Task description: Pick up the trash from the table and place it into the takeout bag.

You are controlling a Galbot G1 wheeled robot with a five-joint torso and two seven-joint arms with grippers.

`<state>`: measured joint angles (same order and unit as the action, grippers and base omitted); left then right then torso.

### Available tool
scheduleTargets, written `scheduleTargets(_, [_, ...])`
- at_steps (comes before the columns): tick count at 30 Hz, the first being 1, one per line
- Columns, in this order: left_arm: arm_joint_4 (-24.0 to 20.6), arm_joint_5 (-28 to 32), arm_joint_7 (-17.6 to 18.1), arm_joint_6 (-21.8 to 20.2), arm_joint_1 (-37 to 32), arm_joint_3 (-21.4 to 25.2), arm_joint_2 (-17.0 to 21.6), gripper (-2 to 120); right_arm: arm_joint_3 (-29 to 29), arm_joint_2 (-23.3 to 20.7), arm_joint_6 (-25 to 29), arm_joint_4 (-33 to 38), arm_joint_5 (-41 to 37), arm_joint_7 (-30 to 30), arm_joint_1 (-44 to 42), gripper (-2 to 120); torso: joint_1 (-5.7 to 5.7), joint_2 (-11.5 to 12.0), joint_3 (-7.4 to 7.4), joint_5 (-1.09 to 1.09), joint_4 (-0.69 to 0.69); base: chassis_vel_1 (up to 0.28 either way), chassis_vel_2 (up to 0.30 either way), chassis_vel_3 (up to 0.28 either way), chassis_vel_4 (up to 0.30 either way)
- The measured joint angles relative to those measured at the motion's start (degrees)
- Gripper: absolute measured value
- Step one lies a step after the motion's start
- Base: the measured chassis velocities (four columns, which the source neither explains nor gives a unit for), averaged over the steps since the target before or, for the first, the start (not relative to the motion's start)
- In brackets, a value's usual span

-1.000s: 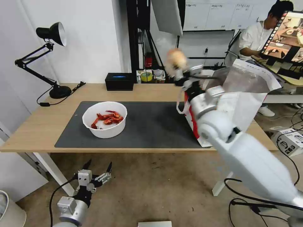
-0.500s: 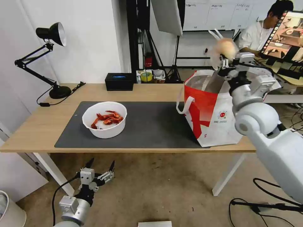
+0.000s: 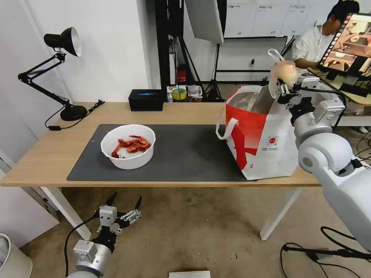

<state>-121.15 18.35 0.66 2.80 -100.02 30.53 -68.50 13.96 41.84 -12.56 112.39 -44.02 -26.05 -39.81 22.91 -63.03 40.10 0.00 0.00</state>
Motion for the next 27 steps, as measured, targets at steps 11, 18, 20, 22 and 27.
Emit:
scheduleTargets(11, [-0.64, -0.67, 0.00, 0.00, -0.67, -0.12, -0.35, 100, 0.57, -0.62, -0.32, 0.42, 0.10, -0.06, -1.21, 88, 0.00, 0.00, 0.00, 0.00, 0.00, 0.000, 0.000, 0.000, 0.000])
scheduleTargets(18, [-1.04, -0.78, 0.00, 0.00, -0.89, -0.09, -0.38, 100, 0.74, -0.83, -0.32, 0.53, 0.17, 0.03, -1.72, 100, 0.00, 0.00, 0.00, 0.00, 0.00, 0.000, 0.000, 0.000, 0.000])
scheduleTargets(20, [-1.08, -0.78, -0.01, 0.00, -0.96, -0.03, -0.39, 100, 0.75, -0.89, -0.33, 0.54, 0.18, 0.05, -1.79, 100, 0.00, 0.00, 0.00, 0.00, 0.00, 0.000, 0.000, 0.000, 0.000])
scheduleTargets(22, [-1.11, -0.78, 0.00, 0.00, -1.03, 0.05, -0.42, 100, 0.76, -0.96, -0.32, 0.57, 0.20, 0.10, -1.93, 100, 0.00, 0.00, 0.00, 0.00, 0.00, 0.000, 0.000, 0.000, 0.000])
scheduleTargets(27, [-1.11, -0.78, -0.03, 0.00, -1.04, 0.06, -0.59, 100, 0.84, -0.99, -0.29, 0.88, 0.17, 0.22, -2.44, 100, 0.00, 0.00, 0.00, 0.00, 0.00, 0.000, 0.000, 0.000, 0.000])
